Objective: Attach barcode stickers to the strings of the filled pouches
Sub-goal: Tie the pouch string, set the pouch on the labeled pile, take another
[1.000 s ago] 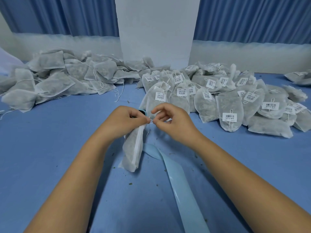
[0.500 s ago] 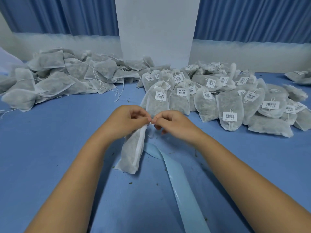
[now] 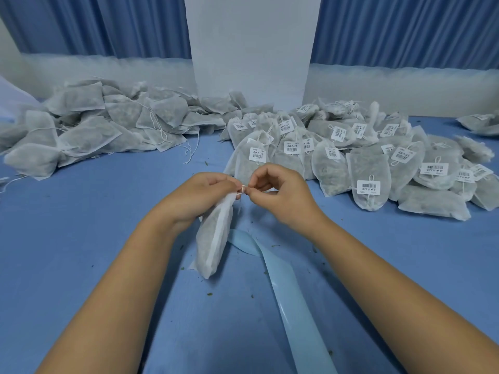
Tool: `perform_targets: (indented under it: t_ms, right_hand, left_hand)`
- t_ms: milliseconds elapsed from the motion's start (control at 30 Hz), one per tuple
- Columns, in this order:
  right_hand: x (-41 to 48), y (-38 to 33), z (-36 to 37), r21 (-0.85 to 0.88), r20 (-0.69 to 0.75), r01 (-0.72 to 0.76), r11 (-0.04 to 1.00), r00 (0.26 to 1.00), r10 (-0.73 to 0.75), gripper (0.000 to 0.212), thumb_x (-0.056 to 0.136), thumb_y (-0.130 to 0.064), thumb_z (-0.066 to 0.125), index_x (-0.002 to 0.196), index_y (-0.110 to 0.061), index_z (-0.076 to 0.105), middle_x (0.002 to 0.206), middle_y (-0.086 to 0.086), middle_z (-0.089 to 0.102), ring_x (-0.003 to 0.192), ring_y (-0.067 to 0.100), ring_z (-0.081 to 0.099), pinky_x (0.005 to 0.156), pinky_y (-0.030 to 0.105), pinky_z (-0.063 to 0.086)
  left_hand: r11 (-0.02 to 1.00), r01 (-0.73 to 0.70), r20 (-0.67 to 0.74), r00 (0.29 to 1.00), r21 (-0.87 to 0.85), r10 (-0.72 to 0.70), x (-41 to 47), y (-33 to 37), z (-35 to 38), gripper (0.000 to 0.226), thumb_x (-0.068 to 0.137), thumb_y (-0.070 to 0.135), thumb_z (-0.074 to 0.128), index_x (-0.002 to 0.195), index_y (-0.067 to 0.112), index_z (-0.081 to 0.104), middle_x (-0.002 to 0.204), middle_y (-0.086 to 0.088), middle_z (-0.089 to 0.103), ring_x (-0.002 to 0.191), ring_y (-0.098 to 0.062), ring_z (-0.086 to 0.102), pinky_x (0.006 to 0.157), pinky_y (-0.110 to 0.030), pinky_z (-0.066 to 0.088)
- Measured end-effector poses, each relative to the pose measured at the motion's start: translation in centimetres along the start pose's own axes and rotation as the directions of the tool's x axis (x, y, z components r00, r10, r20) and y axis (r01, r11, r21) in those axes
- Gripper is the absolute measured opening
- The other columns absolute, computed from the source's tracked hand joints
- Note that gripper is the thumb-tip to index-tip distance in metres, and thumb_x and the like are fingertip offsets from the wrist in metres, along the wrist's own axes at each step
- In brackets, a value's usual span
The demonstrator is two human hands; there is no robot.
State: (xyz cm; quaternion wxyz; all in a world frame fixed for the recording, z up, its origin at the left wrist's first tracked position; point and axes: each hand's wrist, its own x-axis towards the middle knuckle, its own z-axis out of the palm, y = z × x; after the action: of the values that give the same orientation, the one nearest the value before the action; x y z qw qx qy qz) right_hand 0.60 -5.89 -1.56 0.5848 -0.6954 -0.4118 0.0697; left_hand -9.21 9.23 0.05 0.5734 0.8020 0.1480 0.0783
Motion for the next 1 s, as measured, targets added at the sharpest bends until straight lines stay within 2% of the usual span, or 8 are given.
perform_targets:
  t_ms: [100,267,433,667,767,833,933,1000]
  right_hand:
    - [-0.1,0.0,0.2,-0.02,-0.013,0.013,1.0,1.0,-0.013,0.025,0.079,0.005,0.071,0.074,-0.019,0.065,0.075,-0.004,0.068,0.069,0.008,0.061,0.07,0.018,0.05]
    - [-0.2,0.0,0.4,0.015,-0.055,-0.027,1.0,0.998,0.028,0.015,0.081,0.003,0.071,0.08,-0.012,0.072,0.077,-0.003,0.071,0.07,0.007,0.064,0.072,0.018,0.053]
    - [-0.4,-0.1,0.6,0.069,-0.085,-0.026,0.997,0.996,0.032,0.013,0.08,-0.004,0.075,0.079,-0.017,0.076,0.077,-0.006,0.075,0.072,0.004,0.068,0.071,0.015,0.051]
    - [-0.4,0.0,0.7,0.098,-0.122,-0.044,0.994,0.991,0.056,0.012,0.081,-0.007,0.077,0.077,-0.019,0.075,0.071,-0.009,0.074,0.068,0.003,0.068,0.067,0.012,0.049]
    - [-0.2,0.1,0.5,0.133,-0.097,-0.084,0.988,0.99,0.098,0.011,0.085,-0.006,0.073,0.081,-0.016,0.075,0.075,-0.001,0.074,0.071,0.01,0.07,0.074,0.021,0.056]
    - [0.0,0.1,0.5,0.159,-0.082,-0.108,0.981,0.989,0.123,0.011,0.087,-0.003,0.07,0.082,-0.012,0.074,0.076,0.003,0.073,0.071,0.013,0.068,0.08,0.028,0.059]
    - [0.1,0.2,0.4,0.189,-0.084,-0.113,0.975,0.988,0.131,0.01,0.088,-0.001,0.068,0.083,-0.008,0.073,0.075,0.001,0.072,0.071,0.01,0.068,0.077,0.022,0.057]
    - [0.1,0.1,0.3,0.163,-0.091,-0.104,0.981,0.989,0.12,0.007,0.088,-0.002,0.068,0.085,-0.006,0.072,0.077,0.003,0.073,0.072,0.01,0.068,0.077,0.021,0.056]
  left_hand:
    - [0.997,0.034,0.006,0.999,-0.066,-0.033,0.1,-0.2,0.0,0.022,0.094,0.022,0.061,0.079,0.026,0.076,0.085,-0.009,0.049,0.068,-0.02,0.036,0.056,-0.03,0.024]
    - [0.993,0.054,-0.045,0.997,-0.108,-0.059,0.4,-0.2,0.1,0.02,0.092,0.025,0.064,0.08,0.028,0.08,0.084,-0.01,0.055,0.079,-0.025,0.039,0.059,-0.03,0.027]
    - [0.987,0.047,-0.07,0.996,-0.151,-0.058,0.4,-0.2,0.0,0.021,0.091,0.025,0.067,0.076,0.026,0.08,0.066,0.003,0.066,0.058,-0.012,0.054,0.054,-0.022,0.04]
    - [0.979,0.024,-0.048,0.998,-0.2,-0.035,0.3,-0.1,0.3,0.015,0.094,0.022,0.064,0.092,0.014,0.077,0.078,-0.004,0.074,0.062,-0.014,0.067,0.049,-0.016,0.045]
    - [0.972,0.022,-0.061,0.997,-0.232,-0.037,0.2,0.0,0.4,0.014,0.096,0.02,0.063,0.093,0.013,0.074,0.081,-0.008,0.075,0.064,-0.013,0.069,0.049,-0.016,0.047]
    - [0.989,0.007,-0.088,0.996,-0.147,-0.02,0.3,0.0,0.5,0.013,0.094,0.025,0.065,0.092,0.015,0.073,0.077,-0.003,0.07,0.065,-0.014,0.065,0.053,-0.018,0.044]
    - [1.0,-0.007,-0.064,0.998,0.006,0.008,0.3,-0.3,0.7,0.029,0.078,0.043,0.079,0.093,0.019,0.072,0.079,0.001,0.065,0.076,-0.014,0.055,0.072,-0.029,0.042]
    - [0.995,-0.035,-0.059,0.997,0.094,0.041,0.4,-0.5,1.0,0.026,0.076,0.042,0.082,0.087,0.021,0.073,0.073,0.013,0.065,0.07,-0.001,0.055,0.068,-0.015,0.041]
